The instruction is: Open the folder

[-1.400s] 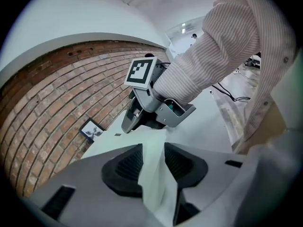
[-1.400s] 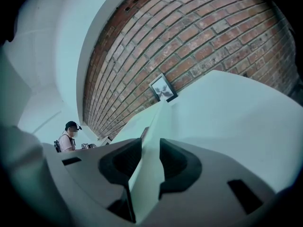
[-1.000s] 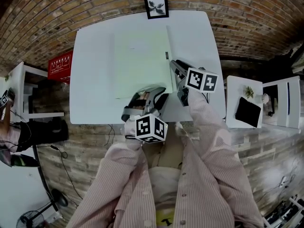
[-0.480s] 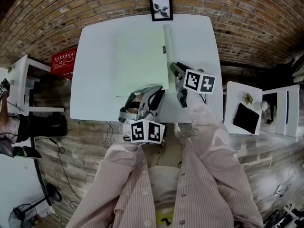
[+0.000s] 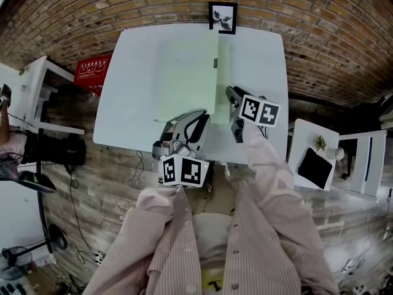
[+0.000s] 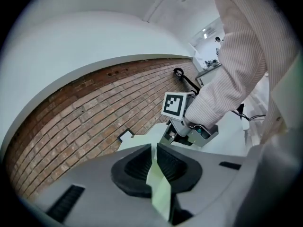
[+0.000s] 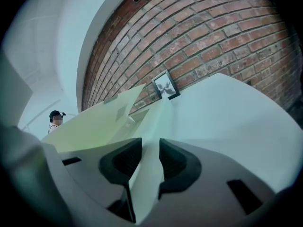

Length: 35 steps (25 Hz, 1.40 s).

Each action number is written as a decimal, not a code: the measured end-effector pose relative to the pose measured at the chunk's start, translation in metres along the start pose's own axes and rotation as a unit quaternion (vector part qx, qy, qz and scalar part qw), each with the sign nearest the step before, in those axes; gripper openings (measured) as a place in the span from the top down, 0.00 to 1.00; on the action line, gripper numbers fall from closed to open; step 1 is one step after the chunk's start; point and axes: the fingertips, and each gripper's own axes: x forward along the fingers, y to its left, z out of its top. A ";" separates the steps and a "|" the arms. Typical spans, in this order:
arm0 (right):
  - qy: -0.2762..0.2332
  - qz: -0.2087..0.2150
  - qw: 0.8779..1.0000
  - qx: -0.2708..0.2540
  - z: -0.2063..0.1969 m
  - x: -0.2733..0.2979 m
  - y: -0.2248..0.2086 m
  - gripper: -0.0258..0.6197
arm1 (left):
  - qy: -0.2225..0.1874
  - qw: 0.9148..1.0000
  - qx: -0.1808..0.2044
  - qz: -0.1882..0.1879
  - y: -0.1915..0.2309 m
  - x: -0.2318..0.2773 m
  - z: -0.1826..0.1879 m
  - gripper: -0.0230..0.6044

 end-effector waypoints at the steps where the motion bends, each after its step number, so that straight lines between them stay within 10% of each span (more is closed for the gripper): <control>1: 0.002 0.000 1.000 -0.002 0.000 0.000 0.000 0.77 | -0.002 1.000 -0.007 0.008 0.004 -0.002 0.001 0.92; 23: 0.023 0.026 0.999 -0.003 -0.001 0.003 0.003 0.78 | -0.023 0.954 -0.168 0.249 0.115 -0.080 -0.017 0.96; 35: 0.019 0.014 1.000 -0.005 0.000 0.002 0.003 0.78 | -0.029 0.928 -0.221 0.298 0.162 -0.108 -0.048 0.97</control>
